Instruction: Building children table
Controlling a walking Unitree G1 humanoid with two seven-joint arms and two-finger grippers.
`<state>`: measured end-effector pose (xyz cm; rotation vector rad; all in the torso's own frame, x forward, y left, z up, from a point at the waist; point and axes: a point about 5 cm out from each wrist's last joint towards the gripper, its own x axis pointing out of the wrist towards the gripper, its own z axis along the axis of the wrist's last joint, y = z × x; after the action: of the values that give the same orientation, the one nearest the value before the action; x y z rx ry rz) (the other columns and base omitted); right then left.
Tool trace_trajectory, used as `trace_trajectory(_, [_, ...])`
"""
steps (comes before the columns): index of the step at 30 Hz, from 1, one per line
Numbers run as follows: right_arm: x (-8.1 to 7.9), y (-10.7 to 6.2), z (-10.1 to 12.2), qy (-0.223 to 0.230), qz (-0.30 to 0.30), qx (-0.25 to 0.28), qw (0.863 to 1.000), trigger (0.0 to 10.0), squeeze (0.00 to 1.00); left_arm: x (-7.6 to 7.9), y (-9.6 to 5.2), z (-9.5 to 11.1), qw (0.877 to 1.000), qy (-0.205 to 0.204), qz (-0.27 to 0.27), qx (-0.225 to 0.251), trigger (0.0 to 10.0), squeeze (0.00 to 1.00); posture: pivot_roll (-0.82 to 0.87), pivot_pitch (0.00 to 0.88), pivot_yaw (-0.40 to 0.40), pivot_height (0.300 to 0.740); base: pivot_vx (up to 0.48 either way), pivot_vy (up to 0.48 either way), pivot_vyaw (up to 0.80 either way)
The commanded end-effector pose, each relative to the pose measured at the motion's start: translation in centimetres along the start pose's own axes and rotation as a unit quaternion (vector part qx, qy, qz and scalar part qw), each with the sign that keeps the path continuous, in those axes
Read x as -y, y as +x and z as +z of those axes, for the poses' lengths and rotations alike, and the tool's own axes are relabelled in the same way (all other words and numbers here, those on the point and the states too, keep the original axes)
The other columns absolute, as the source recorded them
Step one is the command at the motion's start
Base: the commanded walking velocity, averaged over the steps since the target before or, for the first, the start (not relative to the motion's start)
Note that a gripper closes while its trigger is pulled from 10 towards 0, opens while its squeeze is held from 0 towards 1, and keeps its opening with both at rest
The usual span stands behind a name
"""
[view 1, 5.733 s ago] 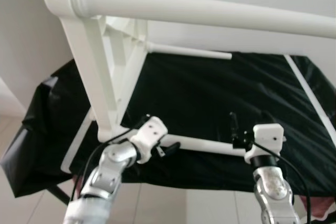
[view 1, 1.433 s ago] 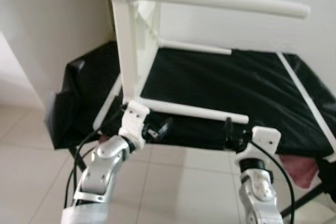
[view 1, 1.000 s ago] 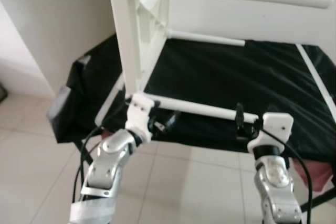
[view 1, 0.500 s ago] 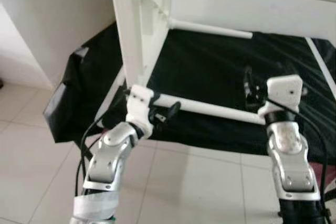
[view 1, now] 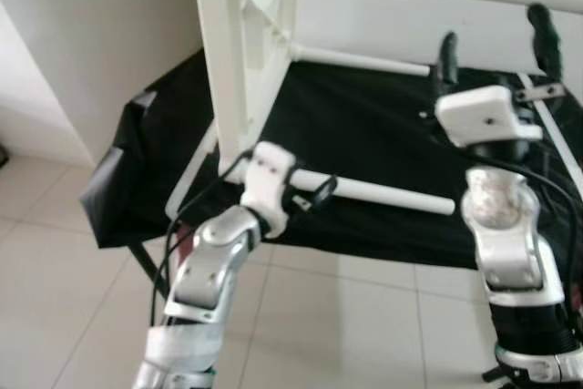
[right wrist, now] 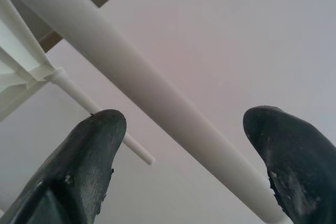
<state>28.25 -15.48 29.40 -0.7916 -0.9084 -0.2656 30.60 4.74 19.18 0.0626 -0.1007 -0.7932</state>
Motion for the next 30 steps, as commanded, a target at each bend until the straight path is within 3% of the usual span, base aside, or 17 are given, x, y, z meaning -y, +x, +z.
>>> trace_trajectory(1, [-0.2,0.6,0.2,-0.011,0.009,0.012,1.000,10.0,0.00,-0.4,0.4,-0.5,0.999,-0.003,0.045,-0.011,10.0,0.00,0.07,0.000,-0.028,0.740,0.000,0.000,0.00])
trace_trajectory(3, [-0.7,1.6,0.0,-0.005,0.036,0.007,0.999,10.0,0.00,-0.7,1.5,-0.6,0.998,-0.014,0.060,-0.018,10.0,0.00,0.07,0.000,-0.028,0.740,0.000,0.000,0.00])
trace_trajectory(7, [-0.9,2.0,0.0,-0.003,0.047,0.005,0.999,10.0,0.00,-0.8,1.9,-0.6,0.997,-0.018,0.066,-0.021,10.0,0.00,0.07,0.000,-0.028,0.740,0.000,0.000,0.00])
trace_trajectory(19, [-0.7,5.9,0.3,-0.054,0.037,0.051,0.997,10.0,0.00,-4.3,4.2,-1.7,0.987,-0.008,0.145,-0.074,10.0,0.00,0.05,0.000,-0.040,0.740,0.000,0.000,0.00])
trace_trajectory(30, [-1.1,8.3,0.6,-0.070,0.061,0.040,0.995,10.0,0.00,-5.0,5.5,-2.2,0.981,-0.017,0.168,-0.092,10.0,0.00,0.05,0.000,-0.039,0.740,0.000,0.000,0.00])
